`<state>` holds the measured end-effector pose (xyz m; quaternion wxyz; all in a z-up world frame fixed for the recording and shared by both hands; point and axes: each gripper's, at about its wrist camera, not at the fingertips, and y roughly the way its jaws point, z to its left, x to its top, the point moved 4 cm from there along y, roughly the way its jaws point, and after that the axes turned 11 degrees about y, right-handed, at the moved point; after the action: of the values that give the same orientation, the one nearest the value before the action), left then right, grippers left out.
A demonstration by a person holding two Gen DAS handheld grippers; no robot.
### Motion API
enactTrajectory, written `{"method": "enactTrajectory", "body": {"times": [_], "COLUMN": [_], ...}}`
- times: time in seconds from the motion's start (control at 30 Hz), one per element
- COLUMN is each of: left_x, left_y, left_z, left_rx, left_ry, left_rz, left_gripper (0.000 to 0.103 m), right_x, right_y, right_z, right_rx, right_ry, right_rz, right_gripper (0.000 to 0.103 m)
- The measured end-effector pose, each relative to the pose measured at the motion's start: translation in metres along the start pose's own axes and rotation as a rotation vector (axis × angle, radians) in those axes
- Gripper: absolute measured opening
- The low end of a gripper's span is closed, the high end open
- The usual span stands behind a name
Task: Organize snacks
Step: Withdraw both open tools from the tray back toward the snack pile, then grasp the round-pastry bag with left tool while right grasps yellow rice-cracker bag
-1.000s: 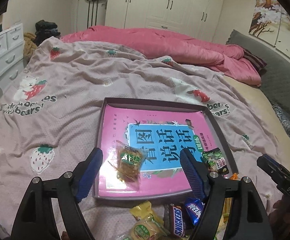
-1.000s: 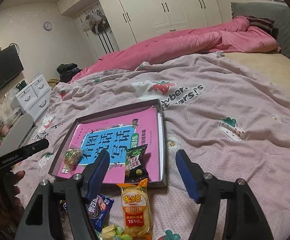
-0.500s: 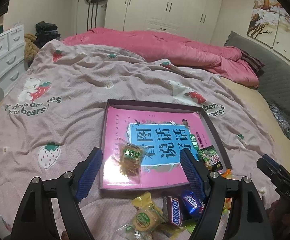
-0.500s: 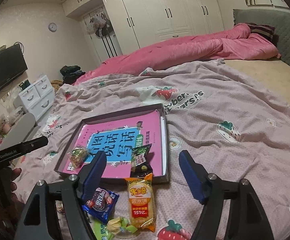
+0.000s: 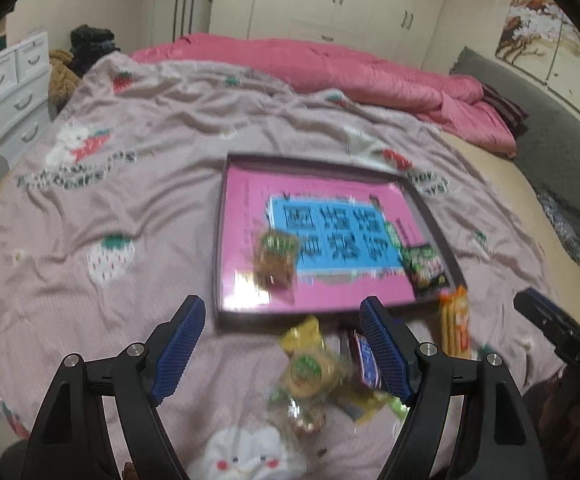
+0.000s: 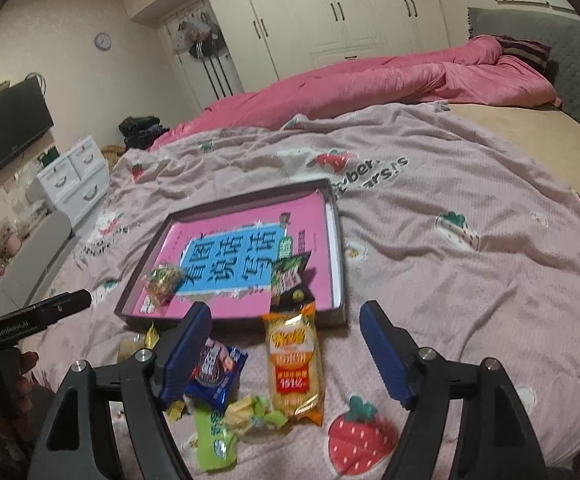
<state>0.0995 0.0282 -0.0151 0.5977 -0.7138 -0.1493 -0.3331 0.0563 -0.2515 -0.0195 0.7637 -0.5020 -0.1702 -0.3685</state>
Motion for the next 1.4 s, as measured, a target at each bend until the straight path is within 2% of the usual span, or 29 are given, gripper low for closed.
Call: {"method": "enactTrajectory", "body": {"times": [0.17,0.37,0.67,0.93,1.4], "left_x": [-0.022,-0.041,-0.051,-0.065,-0.088], "left_y": [0.009,0.013,0.012,0.018,0.026], "left_z": [-0.003,-0.008,-0.013,-0.016,-0.023], "left_rx": [-0.021,-0.028,-0.027,-0.042,-0.064], "left_ry": [-0.006,-0.024,-0.016,-0.037,-0.062], "left_rz": [0.066,0.108,0.139,0.205,0.271], "left_gripper": [0.081,0.081,0.081,0.081,0.081], "right_x": [-0.014,-0.022,-0.025,-0.030,-0.034], "right_y": [-0.002,-0.004,-0.003,0.001,0.010], "right_z": [0.008,0.011,0.006,0.002,-0.007], "right_rx": [-0.010,-0.014,-0.026,-0.039,-0.057], "right_ry": [-0.033,-0.050,-0.033,-0.025,-0.011], "right_rz": [0.028,0.048,0.067,0.097,0.134], "right_gripper": [0.076,0.076,0.076,0.077,0.079]}}
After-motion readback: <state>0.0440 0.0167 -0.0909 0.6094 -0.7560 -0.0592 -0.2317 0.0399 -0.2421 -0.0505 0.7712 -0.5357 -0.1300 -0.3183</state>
